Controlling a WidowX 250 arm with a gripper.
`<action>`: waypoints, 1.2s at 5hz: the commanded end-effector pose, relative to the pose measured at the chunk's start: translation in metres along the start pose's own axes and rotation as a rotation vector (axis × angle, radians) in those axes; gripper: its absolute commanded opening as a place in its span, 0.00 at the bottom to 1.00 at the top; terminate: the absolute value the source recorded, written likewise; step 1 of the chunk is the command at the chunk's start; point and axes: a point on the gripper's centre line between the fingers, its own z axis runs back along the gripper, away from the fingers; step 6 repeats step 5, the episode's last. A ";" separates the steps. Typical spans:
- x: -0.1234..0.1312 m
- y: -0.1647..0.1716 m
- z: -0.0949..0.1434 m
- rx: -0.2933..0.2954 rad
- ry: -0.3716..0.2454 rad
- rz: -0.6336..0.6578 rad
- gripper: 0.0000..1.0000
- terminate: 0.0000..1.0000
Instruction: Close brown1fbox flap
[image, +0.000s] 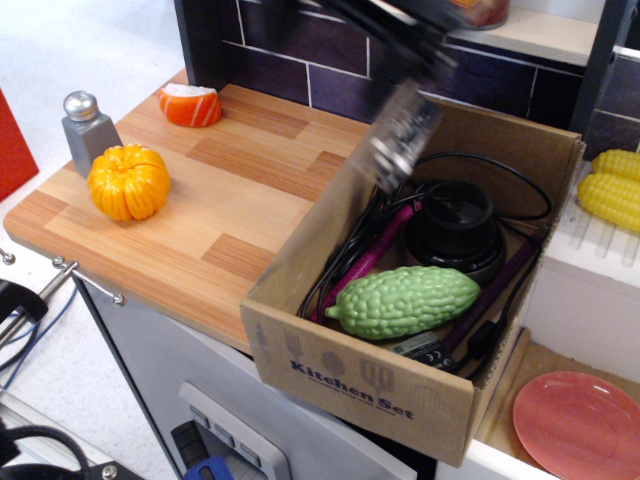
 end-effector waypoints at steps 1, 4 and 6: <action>0.011 -0.054 -0.011 0.065 -0.030 0.050 1.00 0.00; -0.002 -0.083 -0.032 -0.009 -0.016 0.077 1.00 0.00; -0.003 -0.082 -0.033 -0.035 -0.053 0.068 1.00 1.00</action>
